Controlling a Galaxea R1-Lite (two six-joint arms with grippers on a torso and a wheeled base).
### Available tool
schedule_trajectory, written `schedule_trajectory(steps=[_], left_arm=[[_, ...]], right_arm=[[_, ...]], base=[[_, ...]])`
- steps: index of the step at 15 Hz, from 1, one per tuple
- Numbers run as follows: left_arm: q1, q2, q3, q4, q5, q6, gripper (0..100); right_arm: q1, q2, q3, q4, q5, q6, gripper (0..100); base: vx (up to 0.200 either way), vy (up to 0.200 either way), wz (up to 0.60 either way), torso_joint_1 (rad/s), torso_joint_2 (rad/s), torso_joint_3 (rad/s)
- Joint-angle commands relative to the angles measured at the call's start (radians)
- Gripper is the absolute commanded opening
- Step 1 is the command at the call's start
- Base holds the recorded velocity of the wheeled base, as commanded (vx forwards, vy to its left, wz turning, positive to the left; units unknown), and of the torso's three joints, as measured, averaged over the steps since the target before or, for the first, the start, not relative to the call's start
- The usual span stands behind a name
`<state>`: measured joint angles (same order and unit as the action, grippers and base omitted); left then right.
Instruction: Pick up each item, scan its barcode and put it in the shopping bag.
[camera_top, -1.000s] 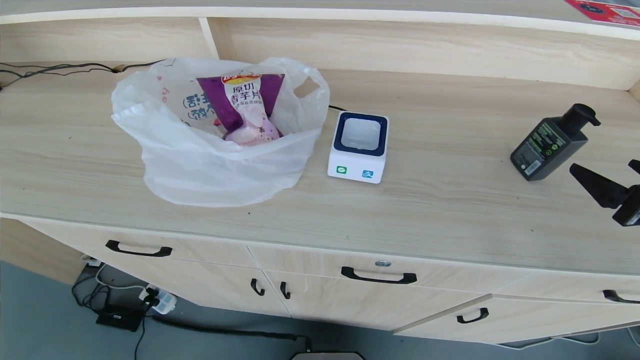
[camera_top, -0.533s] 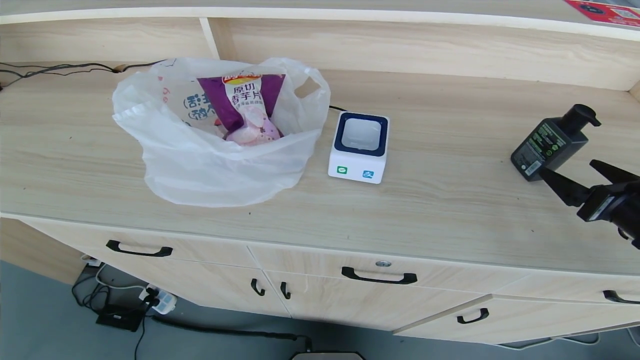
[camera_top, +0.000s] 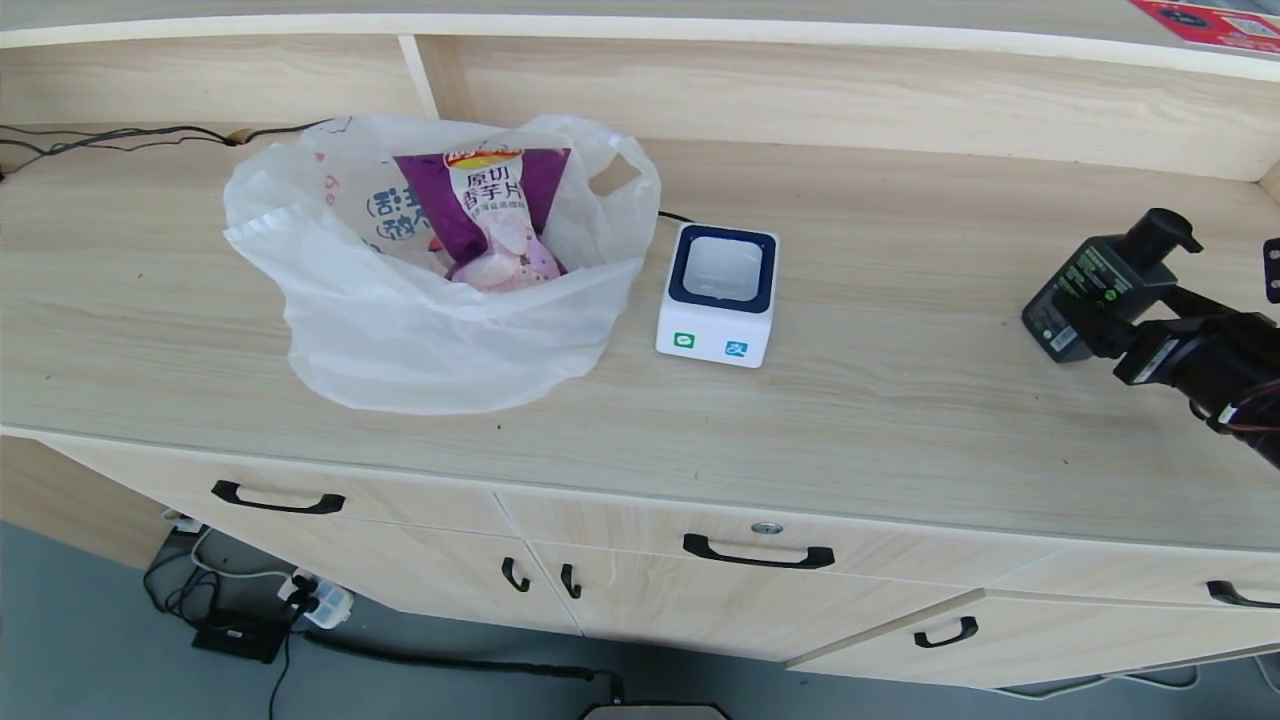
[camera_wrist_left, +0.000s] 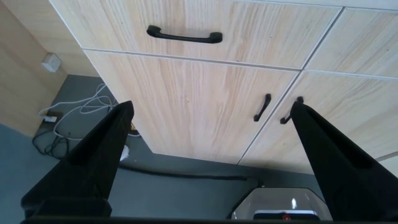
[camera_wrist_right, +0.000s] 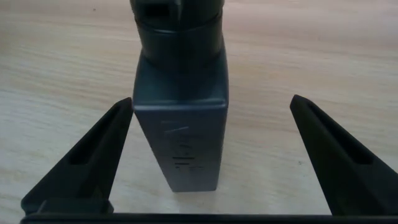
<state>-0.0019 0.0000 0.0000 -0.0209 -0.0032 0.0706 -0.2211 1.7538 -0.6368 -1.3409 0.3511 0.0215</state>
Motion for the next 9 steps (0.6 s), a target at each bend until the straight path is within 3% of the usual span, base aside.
schedule_trajectory(steps=[1,9], left_arm=[[0.0,0.002,0.0,-0.001,0.0,0.0,100],[-0.001,0.002,0.0,-0.001,0.0,-0.006,100]], right_arm=[[-0.003,0.059,-0.038,0.0,0.0,0.0,100],[-0.007,0.13,-0.167,0.0,-0.003,0.034,100]], base=[[0.0,0.0,0.0,0.0,0.0,0.0],[0.0,0.0,0.0,0.0,0.0,0.0]])
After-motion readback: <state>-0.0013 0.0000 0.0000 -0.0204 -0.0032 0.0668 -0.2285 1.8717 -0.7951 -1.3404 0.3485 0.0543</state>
